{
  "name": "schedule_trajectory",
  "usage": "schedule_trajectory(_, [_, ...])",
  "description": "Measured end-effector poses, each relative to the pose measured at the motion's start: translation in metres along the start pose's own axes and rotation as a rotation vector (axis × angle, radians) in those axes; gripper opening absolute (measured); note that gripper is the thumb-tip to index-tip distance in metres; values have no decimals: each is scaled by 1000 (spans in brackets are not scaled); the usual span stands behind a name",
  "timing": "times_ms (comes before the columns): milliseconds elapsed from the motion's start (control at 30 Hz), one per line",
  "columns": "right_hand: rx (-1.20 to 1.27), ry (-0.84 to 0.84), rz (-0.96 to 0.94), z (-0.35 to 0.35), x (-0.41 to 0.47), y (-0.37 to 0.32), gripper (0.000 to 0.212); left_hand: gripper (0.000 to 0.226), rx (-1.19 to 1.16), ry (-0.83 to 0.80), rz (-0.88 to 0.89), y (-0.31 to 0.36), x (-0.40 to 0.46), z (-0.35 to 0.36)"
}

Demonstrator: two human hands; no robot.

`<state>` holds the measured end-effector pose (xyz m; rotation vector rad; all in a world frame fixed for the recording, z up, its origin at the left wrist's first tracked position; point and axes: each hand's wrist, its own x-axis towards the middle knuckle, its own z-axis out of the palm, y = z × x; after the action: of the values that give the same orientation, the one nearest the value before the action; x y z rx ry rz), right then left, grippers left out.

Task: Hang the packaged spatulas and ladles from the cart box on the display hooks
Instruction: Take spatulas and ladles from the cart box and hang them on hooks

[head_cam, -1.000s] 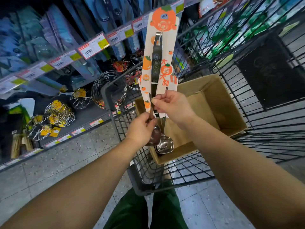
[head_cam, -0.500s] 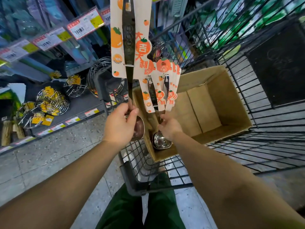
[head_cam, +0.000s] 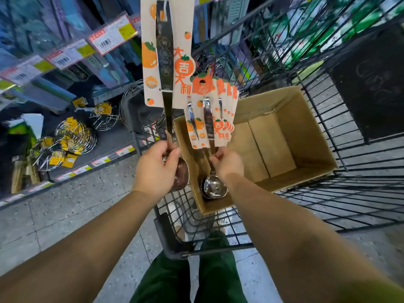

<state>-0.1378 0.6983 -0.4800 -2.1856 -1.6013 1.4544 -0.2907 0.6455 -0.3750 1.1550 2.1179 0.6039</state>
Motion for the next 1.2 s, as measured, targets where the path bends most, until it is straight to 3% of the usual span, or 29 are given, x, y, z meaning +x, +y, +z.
schedule_trajectory(200, [204,-27,-136,-41,-26,-20,4,12,-5,-28,-17,17,-13,0])
schedule_trajectory(400, [392,-61,-284,-88,-72,-89,16,14,-97,15,-14,46,-27,-41])
schedule_trajectory(633, [175,-173,-655,-93,-157,-217,22,10,-243,210,48,52,-45,-161])
schedule_trajectory(800, [155,-314,-885,-14,-238,-315,33,20,-295,430,70,-2,-74,-278])
schedule_trajectory(1200, [66,-604,-1126,293,-481,-491,29,18,-196,789,-109,-265,-214,-578])
